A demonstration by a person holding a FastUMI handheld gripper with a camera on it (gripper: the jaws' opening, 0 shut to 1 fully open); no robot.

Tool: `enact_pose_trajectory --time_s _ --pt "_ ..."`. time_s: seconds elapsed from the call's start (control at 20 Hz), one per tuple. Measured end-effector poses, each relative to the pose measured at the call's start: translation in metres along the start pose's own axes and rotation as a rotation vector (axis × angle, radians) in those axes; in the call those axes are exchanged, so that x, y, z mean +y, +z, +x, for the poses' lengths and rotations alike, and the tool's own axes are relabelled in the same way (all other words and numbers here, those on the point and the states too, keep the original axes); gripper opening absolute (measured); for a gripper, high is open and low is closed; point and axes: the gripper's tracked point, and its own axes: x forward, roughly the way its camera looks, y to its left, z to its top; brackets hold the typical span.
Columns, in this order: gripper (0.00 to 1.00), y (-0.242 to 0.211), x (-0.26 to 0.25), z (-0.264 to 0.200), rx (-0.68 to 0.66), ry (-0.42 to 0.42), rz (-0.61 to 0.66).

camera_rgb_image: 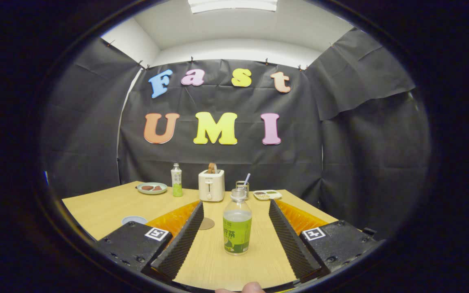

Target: Take the bottle from table, then pour the juice into the cup, finally place the bottle on the coaster

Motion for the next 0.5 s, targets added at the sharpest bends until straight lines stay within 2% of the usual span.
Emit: enact_pose_trajectory --time_s 0.5 --pt "1.00 -0.018 -0.007 0.008 0.029 -0.012 0.012"
